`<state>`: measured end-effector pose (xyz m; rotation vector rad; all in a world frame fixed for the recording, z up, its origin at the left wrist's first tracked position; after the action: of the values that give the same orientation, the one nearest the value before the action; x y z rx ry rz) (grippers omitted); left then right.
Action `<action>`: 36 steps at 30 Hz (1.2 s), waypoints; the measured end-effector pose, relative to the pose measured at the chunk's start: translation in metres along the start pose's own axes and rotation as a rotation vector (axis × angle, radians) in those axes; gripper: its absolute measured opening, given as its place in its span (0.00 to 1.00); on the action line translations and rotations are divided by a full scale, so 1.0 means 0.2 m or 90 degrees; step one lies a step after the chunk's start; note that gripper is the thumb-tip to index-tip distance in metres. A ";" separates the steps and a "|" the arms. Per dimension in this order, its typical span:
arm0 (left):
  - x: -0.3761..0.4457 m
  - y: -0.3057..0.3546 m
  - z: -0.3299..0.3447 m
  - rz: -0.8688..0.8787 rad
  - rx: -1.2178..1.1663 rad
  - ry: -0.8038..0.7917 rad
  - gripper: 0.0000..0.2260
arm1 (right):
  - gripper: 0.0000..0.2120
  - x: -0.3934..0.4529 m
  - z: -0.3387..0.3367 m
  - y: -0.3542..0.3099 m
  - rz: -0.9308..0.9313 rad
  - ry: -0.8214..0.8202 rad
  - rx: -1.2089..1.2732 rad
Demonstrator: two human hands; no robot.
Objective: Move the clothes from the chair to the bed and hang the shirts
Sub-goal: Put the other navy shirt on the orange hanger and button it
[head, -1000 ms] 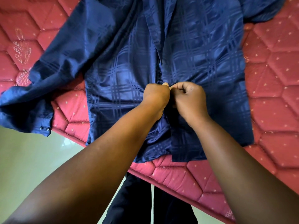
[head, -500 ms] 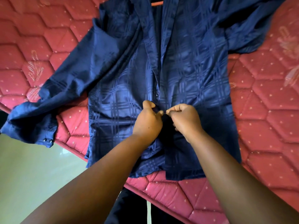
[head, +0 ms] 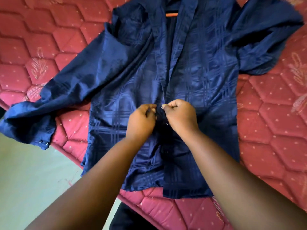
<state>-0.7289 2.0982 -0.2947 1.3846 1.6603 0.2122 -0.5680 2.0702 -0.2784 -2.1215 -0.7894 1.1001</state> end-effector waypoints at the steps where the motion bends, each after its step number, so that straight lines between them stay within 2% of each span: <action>1: 0.03 0.03 0.00 0.019 0.016 -0.002 0.11 | 0.11 0.01 0.00 -0.01 -0.006 0.010 -0.051; 6: 0.07 0.24 0.02 0.197 0.288 -0.001 0.13 | 0.08 0.04 -0.02 -0.01 0.014 0.029 -0.148; 7: 0.06 0.26 0.04 0.231 0.336 0.001 0.13 | 0.07 0.05 -0.02 0.02 0.031 0.025 -0.109; 9: 0.06 0.29 0.06 0.271 0.421 0.000 0.12 | 0.07 0.03 -0.03 0.08 0.096 0.007 0.065; 11: 0.06 0.31 0.07 0.277 0.457 -0.004 0.12 | 0.10 0.00 -0.04 0.11 0.156 0.001 0.217; 13: 0.06 0.31 0.03 0.250 0.374 0.012 0.10 | 0.10 -0.02 -0.08 0.11 0.175 0.008 0.289; 15: 0.09 0.31 -0.05 0.166 0.166 0.019 0.06 | 0.11 -0.03 -0.11 0.09 0.168 0.022 0.331; 17: 0.13 0.30 -0.07 0.077 -0.009 -0.020 0.04 | 0.10 -0.03 -0.14 0.07 0.139 0.039 0.340; 18: 0.14 0.31 -0.06 0.053 -0.049 -0.047 0.04 | 0.09 -0.02 -0.14 0.06 0.121 0.047 0.337; 24: 0.19 0.35 0.09 -0.033 -0.137 -0.188 0.05 | 0.04 0.03 -0.11 0.00 0.078 0.058 0.322; 29: 0.20 0.31 0.11 -0.120 -0.179 -0.227 0.04 | 0.04 0.09 -0.08 0.02 0.087 0.041 0.301; 36: 0.24 0.30 0.11 -0.104 -0.165 -0.221 0.07 | 0.10 0.13 -0.01 0.04 0.094 -0.012 0.262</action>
<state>-0.6683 2.1500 -0.2945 1.0215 1.3918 0.0821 -0.5519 2.0837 -0.2969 -1.8424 -0.3751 1.2395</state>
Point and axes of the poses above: each hand's wrist, its own x-axis towards the middle knuckle, its own z-axis out of the palm, y = z × x, the point moved 10 cm from there along x, towards the middle knuckle, and after that the axes turned 7 degrees about x, right-handed, at the moved point
